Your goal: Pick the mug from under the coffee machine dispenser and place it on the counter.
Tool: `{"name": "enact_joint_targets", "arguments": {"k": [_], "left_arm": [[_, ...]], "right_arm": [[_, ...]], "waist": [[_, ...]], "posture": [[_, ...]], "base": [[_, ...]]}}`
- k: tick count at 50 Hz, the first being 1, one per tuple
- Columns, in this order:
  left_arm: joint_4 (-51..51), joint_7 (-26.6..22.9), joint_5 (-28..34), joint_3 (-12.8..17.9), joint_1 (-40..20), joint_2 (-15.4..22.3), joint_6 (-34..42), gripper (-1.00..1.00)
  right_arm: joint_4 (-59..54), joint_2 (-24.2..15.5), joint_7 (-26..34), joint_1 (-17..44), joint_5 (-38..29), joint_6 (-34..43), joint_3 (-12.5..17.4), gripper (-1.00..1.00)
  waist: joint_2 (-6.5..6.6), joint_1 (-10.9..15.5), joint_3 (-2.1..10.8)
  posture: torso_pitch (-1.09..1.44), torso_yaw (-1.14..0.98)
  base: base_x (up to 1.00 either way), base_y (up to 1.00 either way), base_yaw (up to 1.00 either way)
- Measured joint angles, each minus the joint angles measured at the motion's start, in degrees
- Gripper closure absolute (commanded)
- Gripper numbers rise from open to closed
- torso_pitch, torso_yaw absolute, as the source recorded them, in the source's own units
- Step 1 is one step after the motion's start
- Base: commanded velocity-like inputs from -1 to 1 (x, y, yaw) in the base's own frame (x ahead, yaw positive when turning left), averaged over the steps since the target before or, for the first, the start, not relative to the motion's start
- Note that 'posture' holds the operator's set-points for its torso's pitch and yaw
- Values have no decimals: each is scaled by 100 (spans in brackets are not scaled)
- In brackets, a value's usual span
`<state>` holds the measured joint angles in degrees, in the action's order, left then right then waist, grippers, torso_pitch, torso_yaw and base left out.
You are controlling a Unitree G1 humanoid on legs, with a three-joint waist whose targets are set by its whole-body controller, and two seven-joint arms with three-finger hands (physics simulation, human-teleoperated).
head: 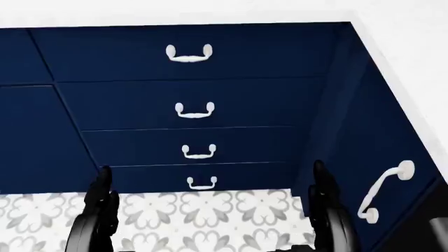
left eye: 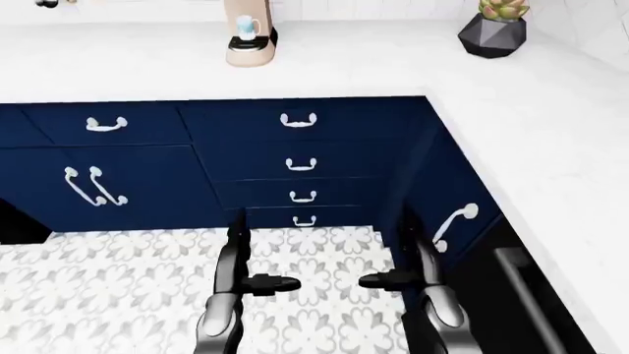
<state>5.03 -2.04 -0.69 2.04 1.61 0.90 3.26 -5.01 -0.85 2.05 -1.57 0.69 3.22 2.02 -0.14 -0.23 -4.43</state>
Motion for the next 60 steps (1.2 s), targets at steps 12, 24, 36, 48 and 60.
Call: {"name": "enact_joint_targets", "arguments": {"k": [12, 24, 36, 48, 60], "left_arm": [[-1532, -266, -69, 127, -191, 125, 707, -100], [-3506, -265, -392, 771, -1191, 591, 2448, -100], [-3993, -194, -653, 1170, -1800, 996, 3472, -100], [-4352, -38, -1143, 1628, -2610, 1702, 4348, -100], [-4517, 223, -1692, 1917, -3041, 2213, 4838, -100]], "right_arm": [[1045, -124, 143, 220, 172, 603, 157, -100], [2805, -439, 215, 1140, 407, 2102, 520, -100], [3353, -742, 11, 1943, 764, 3266, 825, -100], [3402, -1345, -206, 2923, 1191, 3930, 1082, -100], [3347, -1746, -138, 3460, 1352, 4175, 1149, -100]], "waist": [[-21, 47, 296], [-10, 59, 509], [-9, 45, 324], [9, 48, 252], [25, 43, 198]], "posture": [[0, 0], [0, 0], [0, 0], [0, 0], [0, 0]], "base": [[0, 0, 0], [0, 0, 0], [0, 0, 0], [0, 0, 0], [0, 0, 0]]}}
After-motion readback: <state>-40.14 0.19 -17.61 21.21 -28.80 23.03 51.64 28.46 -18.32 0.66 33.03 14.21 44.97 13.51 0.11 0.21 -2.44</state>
